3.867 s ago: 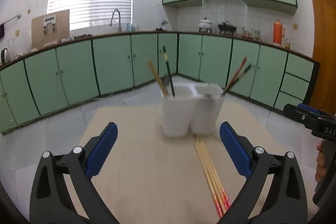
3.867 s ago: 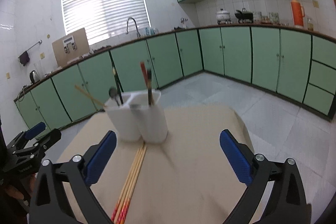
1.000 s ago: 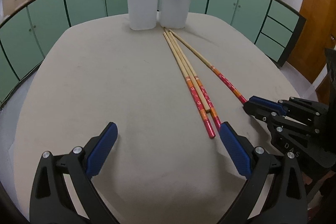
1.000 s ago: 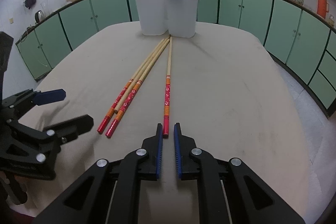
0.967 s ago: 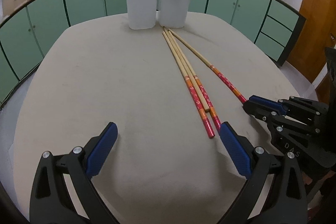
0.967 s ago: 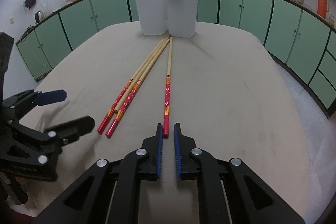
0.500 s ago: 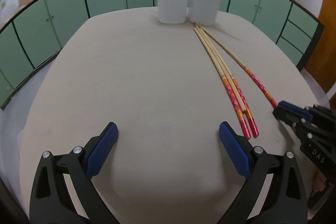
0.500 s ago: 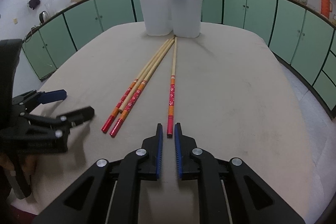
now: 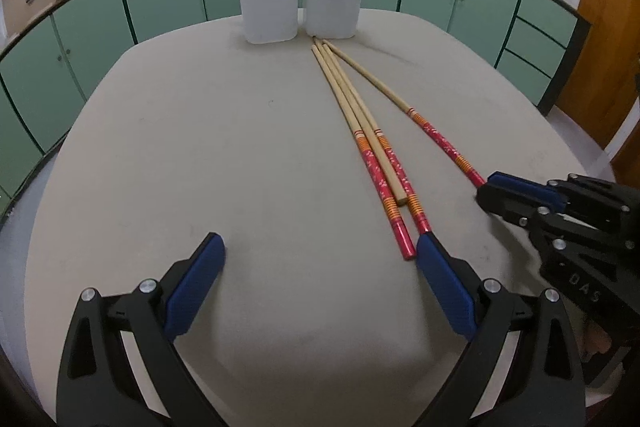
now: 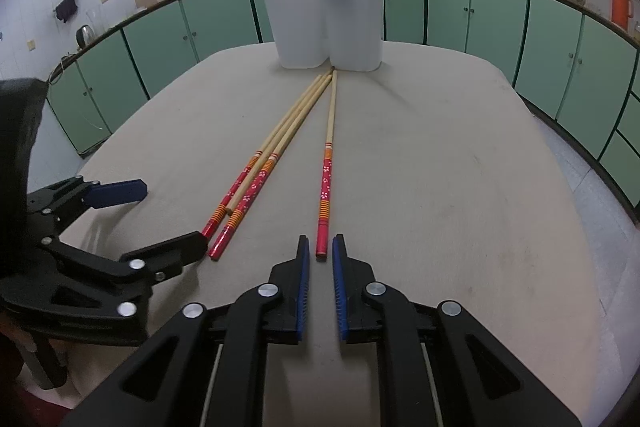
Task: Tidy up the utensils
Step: 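Open the right tool and reposition both tools over the red chopsticks, then grasp a red-patterned chopstick with the left tool while the right tool grasps another, then lift both red chopsticks and carry them over the white holder, then lower the chopsticks into the holder and open both tools, then move both tools back toward the last two chopsticks on the table, then grasp the red-patterned chopstick with the right tool while the left tool grasps the plain wooden one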
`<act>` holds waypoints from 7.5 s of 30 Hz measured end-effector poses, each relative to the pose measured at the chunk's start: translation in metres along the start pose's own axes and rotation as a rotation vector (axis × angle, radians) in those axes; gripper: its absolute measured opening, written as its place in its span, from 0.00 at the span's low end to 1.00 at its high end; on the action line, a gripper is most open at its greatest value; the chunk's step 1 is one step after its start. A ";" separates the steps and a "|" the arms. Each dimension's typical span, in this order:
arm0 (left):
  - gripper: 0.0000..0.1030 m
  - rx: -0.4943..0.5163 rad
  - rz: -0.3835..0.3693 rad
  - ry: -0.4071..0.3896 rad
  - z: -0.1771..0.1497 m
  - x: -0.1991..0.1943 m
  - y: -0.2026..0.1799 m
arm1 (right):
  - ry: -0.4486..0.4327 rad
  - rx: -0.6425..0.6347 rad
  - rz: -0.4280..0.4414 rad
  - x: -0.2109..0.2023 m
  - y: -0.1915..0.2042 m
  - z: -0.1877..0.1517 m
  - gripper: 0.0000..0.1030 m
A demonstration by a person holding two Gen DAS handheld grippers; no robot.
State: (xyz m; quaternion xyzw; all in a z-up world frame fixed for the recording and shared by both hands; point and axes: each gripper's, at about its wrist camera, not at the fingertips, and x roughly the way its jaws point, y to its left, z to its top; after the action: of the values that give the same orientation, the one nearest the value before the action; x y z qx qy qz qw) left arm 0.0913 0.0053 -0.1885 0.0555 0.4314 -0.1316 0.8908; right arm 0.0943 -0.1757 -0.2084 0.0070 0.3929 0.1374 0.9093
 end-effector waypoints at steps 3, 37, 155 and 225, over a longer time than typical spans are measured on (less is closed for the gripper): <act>0.91 0.003 0.019 0.000 -0.001 -0.001 0.000 | -0.001 0.001 0.002 0.000 0.000 0.000 0.12; 0.05 -0.096 0.020 -0.049 0.001 -0.015 0.014 | 0.002 -0.034 -0.037 -0.005 0.006 0.002 0.06; 0.36 -0.089 0.034 -0.553 0.286 -0.034 0.064 | -0.292 -0.102 0.043 -0.021 -0.046 0.288 0.11; 0.91 -0.133 0.149 -0.099 -0.001 -0.033 0.068 | -0.011 -0.035 -0.053 0.006 0.052 0.001 0.35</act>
State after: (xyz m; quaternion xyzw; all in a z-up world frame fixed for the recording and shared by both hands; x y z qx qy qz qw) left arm 0.0904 0.0773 -0.1640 0.0217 0.3894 -0.0390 0.9200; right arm 0.0857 -0.1240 -0.2057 -0.0186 0.3856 0.1199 0.9146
